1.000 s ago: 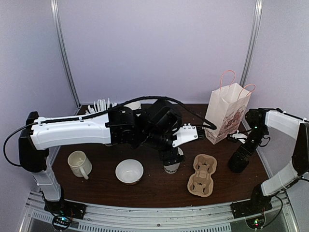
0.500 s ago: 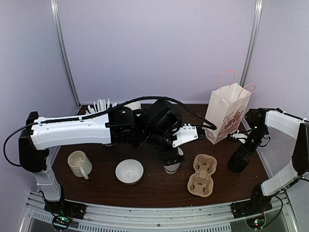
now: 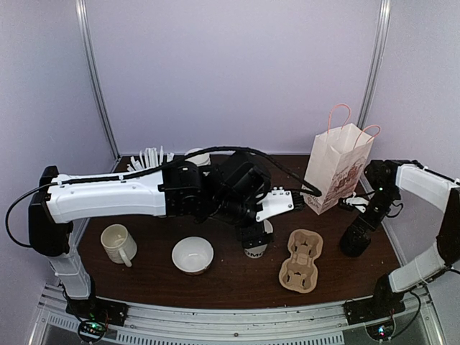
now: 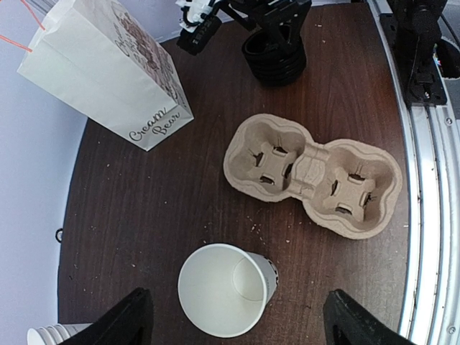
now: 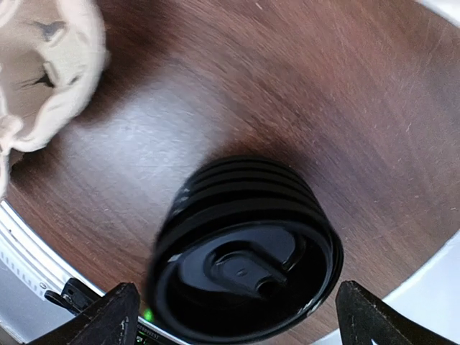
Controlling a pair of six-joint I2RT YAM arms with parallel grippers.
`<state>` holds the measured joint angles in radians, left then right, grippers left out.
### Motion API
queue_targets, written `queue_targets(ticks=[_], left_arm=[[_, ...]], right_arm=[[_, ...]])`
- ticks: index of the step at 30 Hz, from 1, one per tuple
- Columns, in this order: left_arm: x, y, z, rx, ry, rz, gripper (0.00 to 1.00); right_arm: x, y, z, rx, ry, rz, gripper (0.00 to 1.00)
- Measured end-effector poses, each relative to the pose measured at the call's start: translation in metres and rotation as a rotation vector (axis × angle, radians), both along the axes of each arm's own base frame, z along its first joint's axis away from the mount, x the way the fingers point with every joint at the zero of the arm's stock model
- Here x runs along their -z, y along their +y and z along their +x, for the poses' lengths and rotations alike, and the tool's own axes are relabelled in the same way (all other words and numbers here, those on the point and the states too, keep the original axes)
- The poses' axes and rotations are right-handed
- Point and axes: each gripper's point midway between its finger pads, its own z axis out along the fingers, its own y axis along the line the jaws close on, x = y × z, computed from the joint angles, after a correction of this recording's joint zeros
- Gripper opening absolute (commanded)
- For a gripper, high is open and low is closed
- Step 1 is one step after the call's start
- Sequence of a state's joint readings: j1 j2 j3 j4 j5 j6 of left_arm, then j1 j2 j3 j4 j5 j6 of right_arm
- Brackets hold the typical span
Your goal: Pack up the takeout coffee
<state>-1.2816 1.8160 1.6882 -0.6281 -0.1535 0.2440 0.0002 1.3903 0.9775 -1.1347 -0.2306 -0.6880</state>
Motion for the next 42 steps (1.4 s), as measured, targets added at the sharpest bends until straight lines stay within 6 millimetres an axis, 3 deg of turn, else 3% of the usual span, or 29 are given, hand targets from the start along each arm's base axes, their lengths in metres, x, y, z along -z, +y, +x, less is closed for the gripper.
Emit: queue_targets(ticks=[3, 7, 10, 15, 22, 31, 35, 38, 42], left_arm=[[-0.001, 0.0, 0.002, -0.003, -0.001, -0.002, 0.85], [0.001, 0.001, 0.006, -0.012, -0.002, -0.005, 0.85], [0.002, 0.003, 0.009, -0.018, -0.001, -0.003, 0.85], [0.0, 0.004, 0.01, -0.024, -0.001, -0.009, 0.85], [-0.001, 0.005, 0.009, -0.029, 0.001, -0.017, 0.85], [-0.001, 0.005, 0.009, -0.029, 0.001, -0.018, 0.85], [-0.001, 0.005, 0.01, -0.03, 0.001, -0.019, 0.85], [-0.001, 0.005, 0.009, -0.03, 0.001, -0.019, 0.85], [-0.004, 0.005, 0.011, -0.034, -0.007, -0.029, 0.85]], right_arm=[[-0.015, 0.01, -0.005, -0.052, -0.055, -0.01, 0.96], [-0.03, 0.02, -0.012, -0.123, -0.125, -0.031, 0.82], [-0.019, 0.02, -0.022, -0.152, -0.094, -0.065, 0.69], [-0.003, 0.019, -0.029, -0.165, -0.027, -0.102, 0.55], [0.002, 0.022, -0.025, -0.166, -0.02, -0.107, 0.42], [0.004, 0.023, -0.022, -0.158, -0.021, -0.105, 0.14], [0.003, 0.024, -0.023, -0.153, -0.017, -0.101, 0.09], [-0.005, 0.027, -0.025, -0.144, -0.004, -0.084, 0.08], [-0.04, 0.04, -0.017, -0.132, -0.047, -0.02, 0.06]])
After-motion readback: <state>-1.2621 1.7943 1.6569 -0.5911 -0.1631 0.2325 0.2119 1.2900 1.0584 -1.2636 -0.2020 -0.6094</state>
